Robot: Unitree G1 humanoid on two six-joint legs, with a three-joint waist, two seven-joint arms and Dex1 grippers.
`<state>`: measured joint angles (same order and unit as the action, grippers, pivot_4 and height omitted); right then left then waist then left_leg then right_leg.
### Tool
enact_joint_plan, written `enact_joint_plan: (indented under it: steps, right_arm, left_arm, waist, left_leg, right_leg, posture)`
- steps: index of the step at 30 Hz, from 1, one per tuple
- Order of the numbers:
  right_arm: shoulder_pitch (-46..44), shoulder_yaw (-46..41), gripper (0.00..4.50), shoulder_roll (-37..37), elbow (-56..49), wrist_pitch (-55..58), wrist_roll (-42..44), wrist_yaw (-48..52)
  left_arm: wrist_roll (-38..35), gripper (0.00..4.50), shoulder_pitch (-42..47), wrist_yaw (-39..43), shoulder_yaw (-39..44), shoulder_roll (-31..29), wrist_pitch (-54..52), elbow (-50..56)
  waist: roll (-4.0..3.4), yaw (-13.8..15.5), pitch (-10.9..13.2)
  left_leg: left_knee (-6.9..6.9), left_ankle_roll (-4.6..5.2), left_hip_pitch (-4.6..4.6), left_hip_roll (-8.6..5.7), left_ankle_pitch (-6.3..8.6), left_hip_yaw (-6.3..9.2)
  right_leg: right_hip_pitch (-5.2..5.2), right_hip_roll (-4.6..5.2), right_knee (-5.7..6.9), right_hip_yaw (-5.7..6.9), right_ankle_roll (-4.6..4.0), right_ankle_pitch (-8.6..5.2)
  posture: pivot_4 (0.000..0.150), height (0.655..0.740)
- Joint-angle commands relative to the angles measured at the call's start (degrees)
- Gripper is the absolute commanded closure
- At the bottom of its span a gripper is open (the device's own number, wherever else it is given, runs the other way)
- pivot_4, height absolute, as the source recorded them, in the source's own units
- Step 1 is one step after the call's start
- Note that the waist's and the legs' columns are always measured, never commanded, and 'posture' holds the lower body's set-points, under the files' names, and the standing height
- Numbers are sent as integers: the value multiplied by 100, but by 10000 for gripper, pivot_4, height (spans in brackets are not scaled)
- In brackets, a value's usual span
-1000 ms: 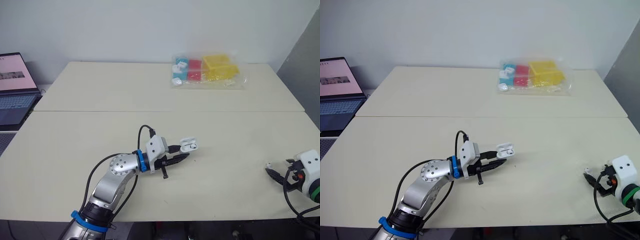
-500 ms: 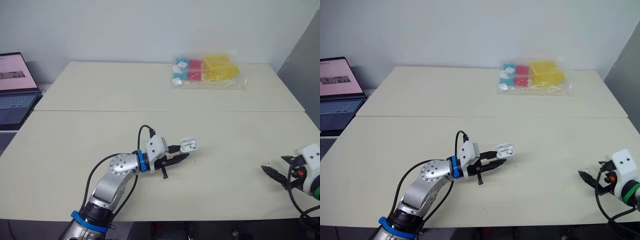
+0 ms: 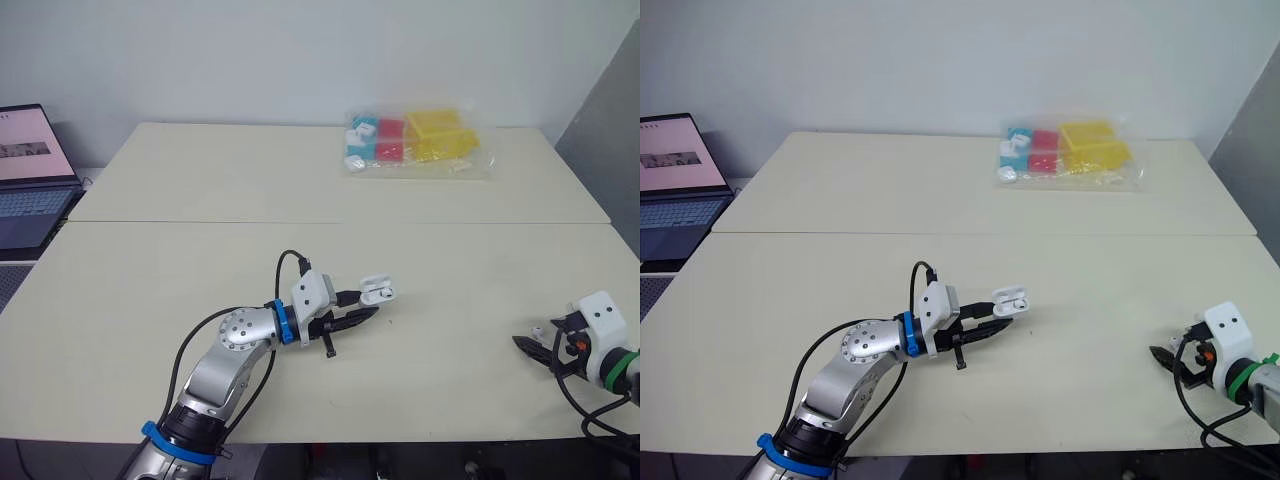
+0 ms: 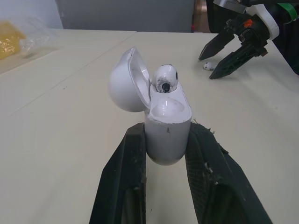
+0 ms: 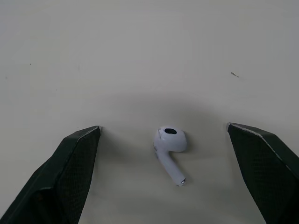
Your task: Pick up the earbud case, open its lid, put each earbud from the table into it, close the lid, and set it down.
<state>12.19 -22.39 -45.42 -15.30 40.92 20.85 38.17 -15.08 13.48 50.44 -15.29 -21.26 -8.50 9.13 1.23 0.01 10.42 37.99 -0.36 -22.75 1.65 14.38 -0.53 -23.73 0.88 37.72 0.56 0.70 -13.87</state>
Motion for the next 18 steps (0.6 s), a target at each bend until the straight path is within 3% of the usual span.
enact_joint_plan:
  steps: [1, 2, 4, 14, 18]
  right_arm:
    - [6, 44, 0, -69, 73, -51, -97, 19]
    - [9, 58, 0, -79, 85, -49, -120, 10]
    - [11, 60, 6134, -96, 104, -24, -135, 2]
    - [366, -61, 41007, -269, -182, -82, -174, 32]
    - [372, -77, 40926, -278, -326, -141, -195, 57]
  left_arm:
    - [-57, 37202, 11, -31, 77, -12, 12, 297]
    - [-58, 37202, 11, -31, 78, -13, 12, 298]
    - [-59, 37202, 15, -28, 78, -16, 12, 300]
    - [-61, 37202, 15, -15, 83, -40, 38, 290]
    - [-66, 37202, 53, -8, 81, -31, 53, 252]
  waist:
    - [0, 0, 0]
    - [0, 0, 0]
    - [0, -1, 0]
    - [1, 21, 0]
    - [1, 22, 0]
  left_leg:
    - [0, 0, 0, 0, 0, 0]
    - [0, 0, 1, 0, 0, 0]
    - [0, 0, 1, 0, 0, 0]
    - [5, 0, 5, -2, 0, 3]
    - [3, 0, 4, -2, 0, 5]
  right_leg:
    - [0, 0, 0, 0, 0, 0]
    - [1, 0, 0, 0, 0, 0]
    - [1, 0, 0, 0, 0, 0]
    - [16, 14, -9, 3, 2, -1]
    - [16, 15, -11, 5, 6, -1]
  posture:
    - [1500, 7400]
    - [1500, 7400]
    - [1500, 7400]
    - [1500, 7400]
    - [1500, 7400]
